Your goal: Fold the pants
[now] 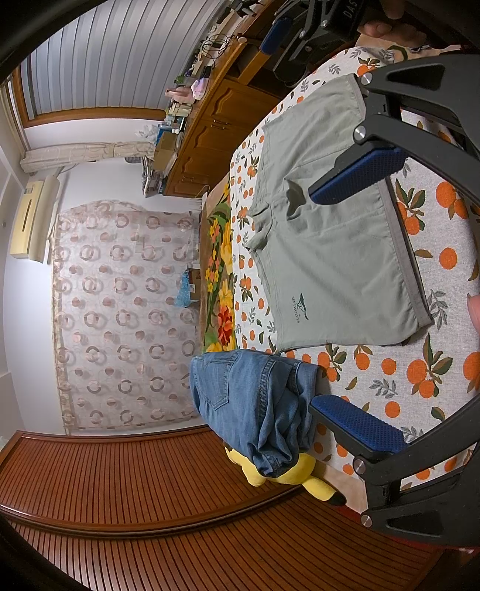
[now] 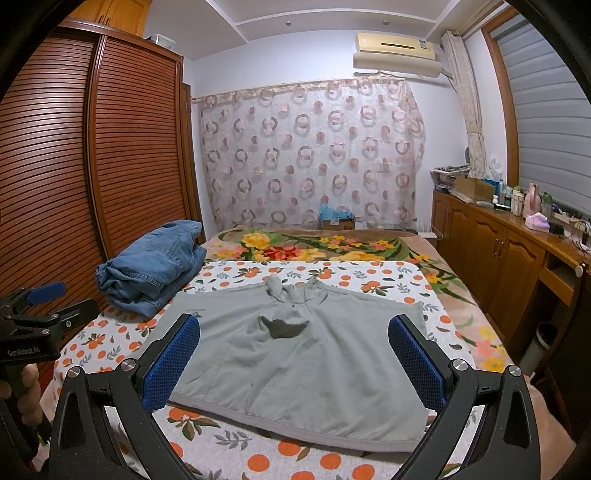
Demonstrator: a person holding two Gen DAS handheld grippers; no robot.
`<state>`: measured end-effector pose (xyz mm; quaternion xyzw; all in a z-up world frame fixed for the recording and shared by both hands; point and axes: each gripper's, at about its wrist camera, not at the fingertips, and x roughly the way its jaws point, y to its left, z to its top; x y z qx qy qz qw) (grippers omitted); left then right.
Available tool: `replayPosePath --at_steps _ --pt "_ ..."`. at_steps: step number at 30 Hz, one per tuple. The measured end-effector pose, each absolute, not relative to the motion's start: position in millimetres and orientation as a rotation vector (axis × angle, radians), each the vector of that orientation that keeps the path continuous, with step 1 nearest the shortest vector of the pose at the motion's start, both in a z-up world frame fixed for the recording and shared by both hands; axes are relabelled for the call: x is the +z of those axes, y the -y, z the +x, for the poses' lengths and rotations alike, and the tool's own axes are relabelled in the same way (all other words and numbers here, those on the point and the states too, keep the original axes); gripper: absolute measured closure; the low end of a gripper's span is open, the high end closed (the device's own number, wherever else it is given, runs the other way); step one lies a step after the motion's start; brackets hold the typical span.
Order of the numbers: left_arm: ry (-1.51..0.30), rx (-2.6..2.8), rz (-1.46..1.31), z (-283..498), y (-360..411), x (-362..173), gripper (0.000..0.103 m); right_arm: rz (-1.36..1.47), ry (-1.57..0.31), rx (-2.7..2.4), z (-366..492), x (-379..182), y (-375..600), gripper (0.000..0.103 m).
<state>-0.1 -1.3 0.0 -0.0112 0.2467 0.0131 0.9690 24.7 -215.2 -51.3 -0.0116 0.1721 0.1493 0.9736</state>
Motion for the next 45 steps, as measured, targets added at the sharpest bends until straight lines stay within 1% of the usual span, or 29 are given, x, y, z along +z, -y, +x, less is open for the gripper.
replayPosePath --at_steps 25,26,31,38,45 --pt "-0.499 0.023 -0.022 0 1 0 0.000 -0.022 -0.345 0.304 24 -51 215 0.001" --pt "-0.503 0.019 -0.024 2 -1 10 0.000 -0.023 -0.345 0.302 24 -51 215 0.001" --pt "-0.537 0.006 -0.031 11 -9 13 0.000 -0.021 -0.367 0.308 29 -54 214 0.001" --pt "-0.601 -0.009 -0.032 15 -9 -26 0.000 -0.027 -0.409 0.312 38 -62 216 0.001" --pt "-0.652 -0.037 -0.035 23 -17 -47 0.000 -0.044 -0.443 0.307 45 -64 217 0.001"
